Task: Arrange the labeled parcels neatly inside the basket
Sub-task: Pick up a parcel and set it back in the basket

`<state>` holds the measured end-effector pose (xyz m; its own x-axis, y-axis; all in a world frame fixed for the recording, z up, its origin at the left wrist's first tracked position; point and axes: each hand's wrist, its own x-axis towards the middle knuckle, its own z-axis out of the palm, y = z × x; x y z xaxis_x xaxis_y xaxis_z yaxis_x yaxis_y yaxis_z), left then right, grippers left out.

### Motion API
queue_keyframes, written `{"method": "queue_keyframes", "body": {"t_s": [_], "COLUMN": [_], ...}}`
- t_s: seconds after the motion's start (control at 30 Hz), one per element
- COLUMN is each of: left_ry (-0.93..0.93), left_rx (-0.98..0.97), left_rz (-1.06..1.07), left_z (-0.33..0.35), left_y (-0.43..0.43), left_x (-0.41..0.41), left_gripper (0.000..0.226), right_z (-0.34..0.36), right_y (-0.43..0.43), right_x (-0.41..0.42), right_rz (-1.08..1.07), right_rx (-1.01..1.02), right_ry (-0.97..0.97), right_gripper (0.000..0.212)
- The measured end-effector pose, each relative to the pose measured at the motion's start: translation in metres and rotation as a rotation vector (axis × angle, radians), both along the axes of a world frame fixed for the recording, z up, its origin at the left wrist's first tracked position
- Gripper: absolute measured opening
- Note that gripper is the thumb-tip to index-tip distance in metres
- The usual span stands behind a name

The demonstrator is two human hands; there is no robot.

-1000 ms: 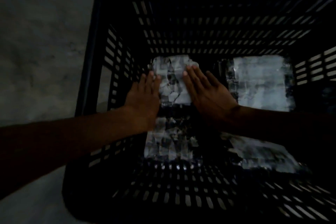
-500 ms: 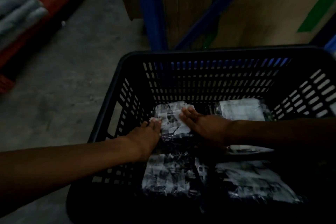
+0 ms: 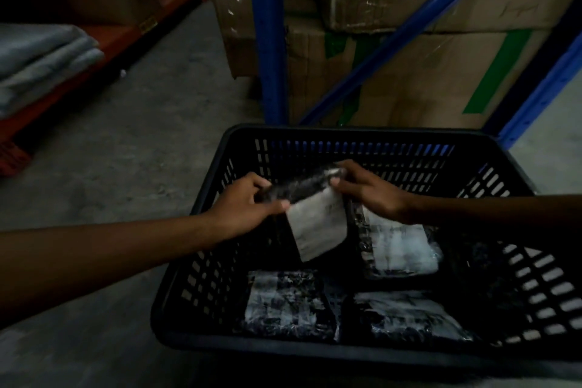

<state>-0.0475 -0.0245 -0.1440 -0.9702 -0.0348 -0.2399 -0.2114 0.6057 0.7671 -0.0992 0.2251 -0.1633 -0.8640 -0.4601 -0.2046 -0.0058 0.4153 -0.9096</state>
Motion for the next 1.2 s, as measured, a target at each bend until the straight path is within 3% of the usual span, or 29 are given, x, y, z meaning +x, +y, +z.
{"method": "queue_keyframes", "body": {"t_s": [0.1, 0.17, 0.33, 0.43, 0.57, 0.67, 0.83, 0.93, 1.03, 1.1, 1.2], "left_ry": [-0.017, -0.144, -0.343, -0.392, -0.404, -0.383, -0.418, -0.455, -0.504, -0.524, -0.529], "left_rx": [0.247, 0.345, 0.175, 0.126, 0.035, -0.050, -0.163, -0.213, -0.274, -0.326, -0.365], "left_rz": [0.261, 0.231, 0.218, 0.214, 0.228, 0.223, 0.198, 0.140, 0.083, 0.051, 0.025], "left_z": [0.017, 0.024, -0.003, -0.025, -0.046, -0.057, -0.076, -0.091, -0.099, -0.100, -0.093], "left_y": [0.005, 0.010, 0.025, 0.032, 0.033, 0.032, 0.030, 0.026, 0.026, 0.028, 0.030], "left_x": [-0.008, -0.014, -0.026, -0.033, -0.049, -0.063, -0.074, -0.074, -0.079, -0.081, -0.081], "left_gripper": [0.065, 0.064, 0.066, 0.061, 0.051, 0.048, 0.056, 0.061, 0.065, 0.069, 0.069], "right_z": [0.010, 0.009, -0.004, -0.016, -0.038, -0.048, -0.067, -0.084, -0.099, -0.104, -0.101], "right_y": [-0.015, -0.023, -0.033, -0.039, -0.051, -0.058, -0.066, -0.068, -0.067, -0.065, -0.064], "right_x": [-0.001, -0.001, -0.002, -0.001, -0.009, -0.019, -0.033, -0.035, -0.033, -0.034, -0.033], "right_rz": [-0.326, -0.433, -0.519, -0.343, -0.245, -0.234, -0.163, -0.224, -0.281, -0.281, -0.249], "right_rx": [-0.075, -0.047, 0.100, 0.133, 0.261, 0.244, 0.295, 0.301, 0.263, 0.279, 0.349], "right_ry": [-0.225, -0.360, -0.526, -0.602, -0.498, -0.493, -0.536, -0.509, -0.499, -0.463, -0.375], "right_gripper": [0.027, 0.034, 0.040, 0.036, 0.036, 0.037, 0.041, 0.048, 0.041, 0.035, 0.041]}}
